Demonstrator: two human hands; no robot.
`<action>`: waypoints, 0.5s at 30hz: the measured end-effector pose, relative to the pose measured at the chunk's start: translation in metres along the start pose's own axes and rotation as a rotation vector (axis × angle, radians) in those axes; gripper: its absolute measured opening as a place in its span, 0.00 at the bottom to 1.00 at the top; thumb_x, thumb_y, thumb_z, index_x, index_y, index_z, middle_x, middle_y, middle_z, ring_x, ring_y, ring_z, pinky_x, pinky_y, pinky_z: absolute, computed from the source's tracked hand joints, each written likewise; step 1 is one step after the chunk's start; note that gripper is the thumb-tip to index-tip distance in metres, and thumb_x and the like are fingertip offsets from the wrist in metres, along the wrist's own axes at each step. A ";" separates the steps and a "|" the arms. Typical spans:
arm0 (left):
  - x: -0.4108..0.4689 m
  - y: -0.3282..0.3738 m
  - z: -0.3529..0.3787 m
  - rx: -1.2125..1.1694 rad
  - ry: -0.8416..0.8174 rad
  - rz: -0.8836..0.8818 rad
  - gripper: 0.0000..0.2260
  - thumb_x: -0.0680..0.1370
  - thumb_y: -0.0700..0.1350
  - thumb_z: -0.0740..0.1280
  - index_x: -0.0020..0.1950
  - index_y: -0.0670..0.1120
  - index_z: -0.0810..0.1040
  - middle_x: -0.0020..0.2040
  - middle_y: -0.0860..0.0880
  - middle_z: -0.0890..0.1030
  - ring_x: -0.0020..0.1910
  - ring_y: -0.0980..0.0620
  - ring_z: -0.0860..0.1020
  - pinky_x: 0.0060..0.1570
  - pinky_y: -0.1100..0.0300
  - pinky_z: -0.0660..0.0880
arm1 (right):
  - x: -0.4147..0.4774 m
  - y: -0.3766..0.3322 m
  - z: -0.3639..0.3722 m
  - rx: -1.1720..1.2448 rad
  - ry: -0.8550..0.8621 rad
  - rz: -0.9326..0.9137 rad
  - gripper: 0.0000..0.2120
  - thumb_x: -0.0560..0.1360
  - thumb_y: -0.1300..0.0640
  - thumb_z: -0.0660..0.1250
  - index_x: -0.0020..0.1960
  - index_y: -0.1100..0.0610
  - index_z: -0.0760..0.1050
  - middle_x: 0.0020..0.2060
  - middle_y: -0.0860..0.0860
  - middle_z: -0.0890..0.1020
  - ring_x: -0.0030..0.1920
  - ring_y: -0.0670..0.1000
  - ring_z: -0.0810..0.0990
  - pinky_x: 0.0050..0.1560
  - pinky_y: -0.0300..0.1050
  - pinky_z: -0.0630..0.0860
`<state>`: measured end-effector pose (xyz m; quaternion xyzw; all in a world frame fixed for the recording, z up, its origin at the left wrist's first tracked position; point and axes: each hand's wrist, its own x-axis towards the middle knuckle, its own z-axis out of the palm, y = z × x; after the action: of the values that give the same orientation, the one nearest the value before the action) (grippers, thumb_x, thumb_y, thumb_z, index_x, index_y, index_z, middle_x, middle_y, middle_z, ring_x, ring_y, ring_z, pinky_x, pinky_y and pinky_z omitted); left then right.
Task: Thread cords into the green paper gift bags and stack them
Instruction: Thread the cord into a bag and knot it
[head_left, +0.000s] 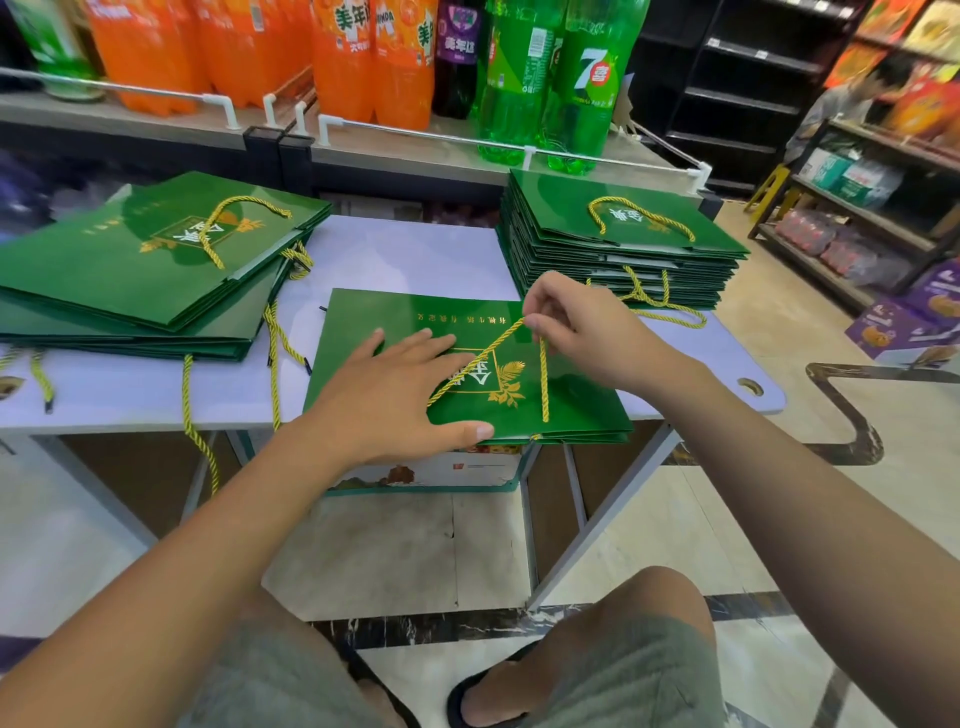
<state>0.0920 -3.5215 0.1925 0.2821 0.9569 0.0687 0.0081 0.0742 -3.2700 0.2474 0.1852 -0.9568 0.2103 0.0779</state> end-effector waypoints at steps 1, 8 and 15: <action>0.000 0.000 0.000 0.001 -0.003 -0.001 0.49 0.66 0.83 0.42 0.83 0.60 0.51 0.84 0.57 0.51 0.83 0.56 0.48 0.81 0.42 0.45 | 0.002 -0.001 0.001 0.019 0.012 -0.002 0.02 0.83 0.57 0.64 0.55 0.51 0.74 0.40 0.44 0.82 0.39 0.45 0.82 0.46 0.52 0.80; 0.000 0.000 -0.001 0.004 -0.004 0.003 0.50 0.66 0.83 0.41 0.84 0.59 0.51 0.84 0.57 0.51 0.83 0.56 0.48 0.81 0.42 0.44 | 0.019 -0.018 0.008 0.583 -0.007 0.203 0.09 0.86 0.62 0.57 0.60 0.56 0.75 0.43 0.55 0.73 0.30 0.48 0.75 0.33 0.49 0.81; 0.001 -0.001 0.000 0.010 0.002 -0.003 0.53 0.66 0.83 0.42 0.84 0.55 0.49 0.84 0.57 0.51 0.83 0.56 0.48 0.80 0.40 0.44 | 0.031 -0.016 0.024 0.531 -0.018 0.221 0.08 0.85 0.57 0.60 0.54 0.53 0.78 0.32 0.46 0.71 0.27 0.47 0.68 0.27 0.43 0.71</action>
<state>0.0904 -3.5222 0.1922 0.2806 0.9577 0.0642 0.0058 0.0504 -3.3040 0.2393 0.0958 -0.8832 0.4590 -0.0053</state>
